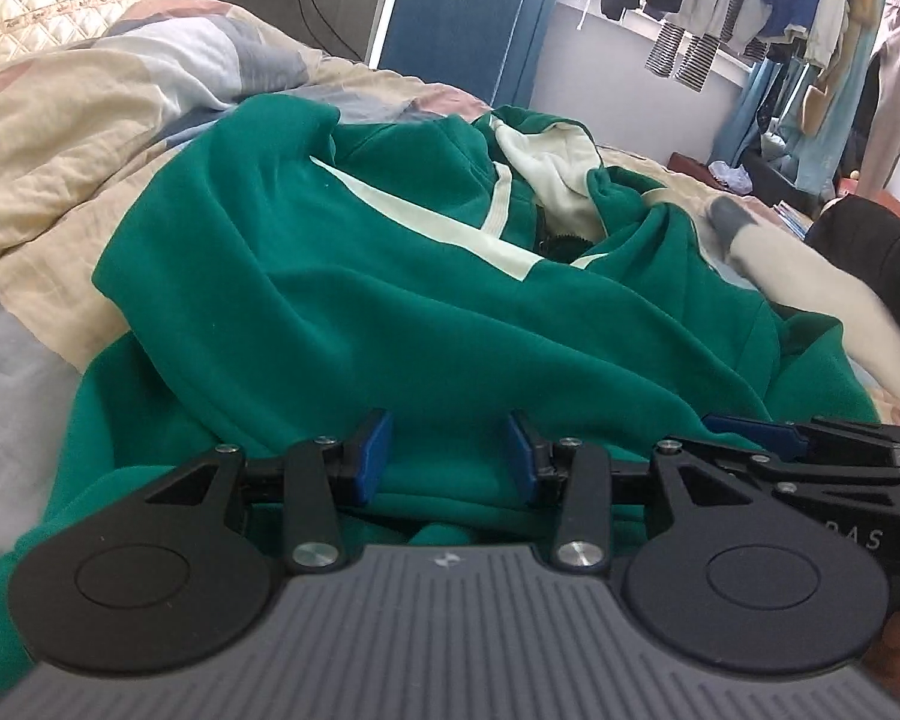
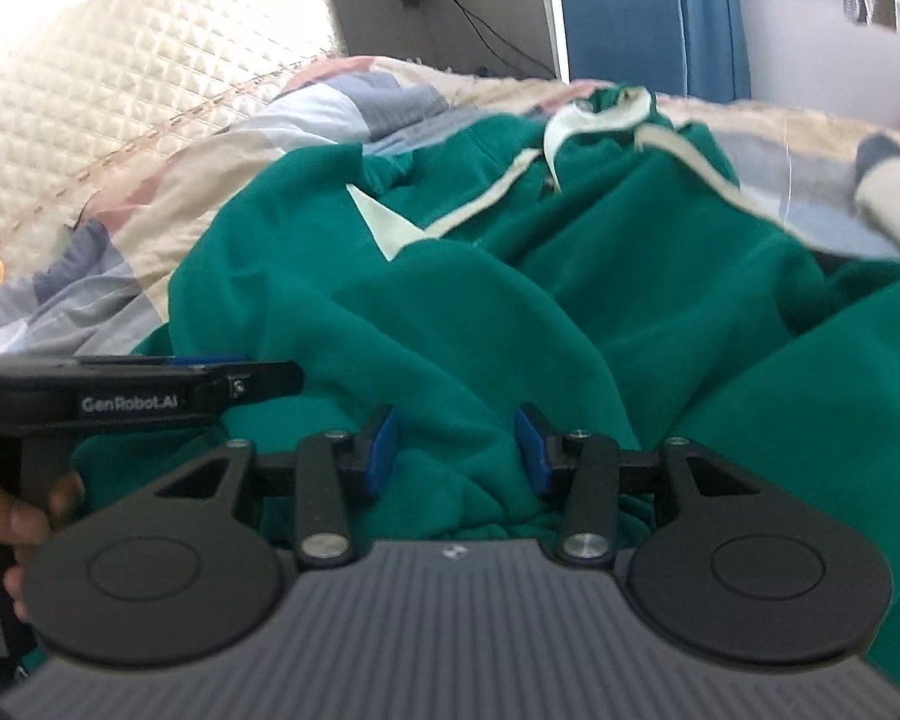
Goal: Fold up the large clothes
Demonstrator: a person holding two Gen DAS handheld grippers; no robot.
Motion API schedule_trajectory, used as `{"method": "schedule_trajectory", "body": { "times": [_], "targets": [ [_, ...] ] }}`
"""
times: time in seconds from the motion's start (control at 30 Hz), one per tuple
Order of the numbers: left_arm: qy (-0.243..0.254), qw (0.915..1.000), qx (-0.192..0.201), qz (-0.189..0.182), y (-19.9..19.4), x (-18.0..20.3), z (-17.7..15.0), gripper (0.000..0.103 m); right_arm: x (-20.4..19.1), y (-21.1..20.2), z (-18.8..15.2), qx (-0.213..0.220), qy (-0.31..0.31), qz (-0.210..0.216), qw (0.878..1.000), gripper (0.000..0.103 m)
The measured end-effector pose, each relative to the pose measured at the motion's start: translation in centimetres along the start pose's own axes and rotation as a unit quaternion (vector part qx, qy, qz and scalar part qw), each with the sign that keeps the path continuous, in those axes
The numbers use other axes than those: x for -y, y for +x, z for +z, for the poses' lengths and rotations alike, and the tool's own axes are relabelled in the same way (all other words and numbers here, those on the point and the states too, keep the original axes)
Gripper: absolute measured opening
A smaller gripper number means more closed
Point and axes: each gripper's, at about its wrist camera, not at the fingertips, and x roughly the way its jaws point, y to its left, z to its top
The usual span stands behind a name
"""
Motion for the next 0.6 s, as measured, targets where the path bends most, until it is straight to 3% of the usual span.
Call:
{"method": "schedule_trajectory", "body": {
  "times": [0.17,0.3,0.47,0.6],
  "targets": [
    [-0.007,0.9999,0.007,-0.007,-0.9,-0.1,0.6,0.048,0.0,-0.3,0.2,0.001,0.012,0.001,1.000,0.045],
    [-0.027,0.9985,0.044,-0.020,-3.6,0.5,2.2,0.055,0.6,-2.3,1.6,0.032,0.040,0.016,0.999,0.046],
    [-0.042,0.9956,0.077,-0.034,-4.8,1.8,6.5,0.057,1.9,-3.8,5.2,0.067,0.031,0.017,0.997,0.046],
    [-0.053,0.9954,0.067,-0.043,-2.1,2.2,11.2,0.060,5.3,-3.1,9.6,0.087,0.063,0.009,0.994,0.046]
  ]
}}
